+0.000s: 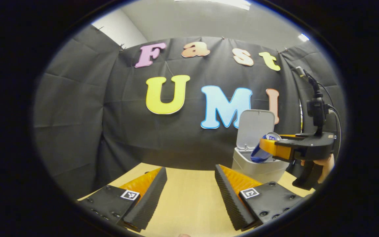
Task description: Press the lid of the desktop garbage bin to open it, pick up the crumpled paper on the desktop and throw it into the bin, then pick up the pop can on the desktop and drop it into the bin, and finally close the garbage bin lid.
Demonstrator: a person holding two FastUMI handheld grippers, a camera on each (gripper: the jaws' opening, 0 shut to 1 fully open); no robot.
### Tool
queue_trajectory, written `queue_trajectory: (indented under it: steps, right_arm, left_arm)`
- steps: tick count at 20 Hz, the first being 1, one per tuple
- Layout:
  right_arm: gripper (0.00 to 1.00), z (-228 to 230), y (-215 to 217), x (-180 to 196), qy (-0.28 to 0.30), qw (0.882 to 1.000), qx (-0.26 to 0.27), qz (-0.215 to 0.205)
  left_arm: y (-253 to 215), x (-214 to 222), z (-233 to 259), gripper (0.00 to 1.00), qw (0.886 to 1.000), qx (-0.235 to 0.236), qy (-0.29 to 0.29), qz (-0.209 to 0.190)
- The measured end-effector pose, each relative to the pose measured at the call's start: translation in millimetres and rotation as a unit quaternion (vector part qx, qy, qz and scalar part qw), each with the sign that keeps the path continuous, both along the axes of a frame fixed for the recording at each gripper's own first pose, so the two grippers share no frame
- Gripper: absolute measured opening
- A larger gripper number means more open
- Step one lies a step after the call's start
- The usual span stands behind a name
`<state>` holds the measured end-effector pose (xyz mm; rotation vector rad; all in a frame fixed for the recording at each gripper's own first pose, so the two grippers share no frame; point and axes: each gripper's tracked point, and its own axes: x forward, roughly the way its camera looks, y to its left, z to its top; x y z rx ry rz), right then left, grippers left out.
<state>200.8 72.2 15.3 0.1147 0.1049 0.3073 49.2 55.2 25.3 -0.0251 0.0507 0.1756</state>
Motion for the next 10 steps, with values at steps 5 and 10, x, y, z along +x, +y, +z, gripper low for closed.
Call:
queue_trajectory:
  steps: [5, 10]
  right_arm:
    - [0.86, 0, -6, 7, 0.0, 1.0, 0.013, -0.008]
    - [0.93, 6, -14, 7, 0.0, 1.0, 0.028, -0.013]
  left_arm:
    - [1, -2, -2, 0.96, 1.0, -0.001, 0.003, 0.005]
    - [-3, -4, -3, 0.95, 1.0, -0.001, 0.004, 0.002]
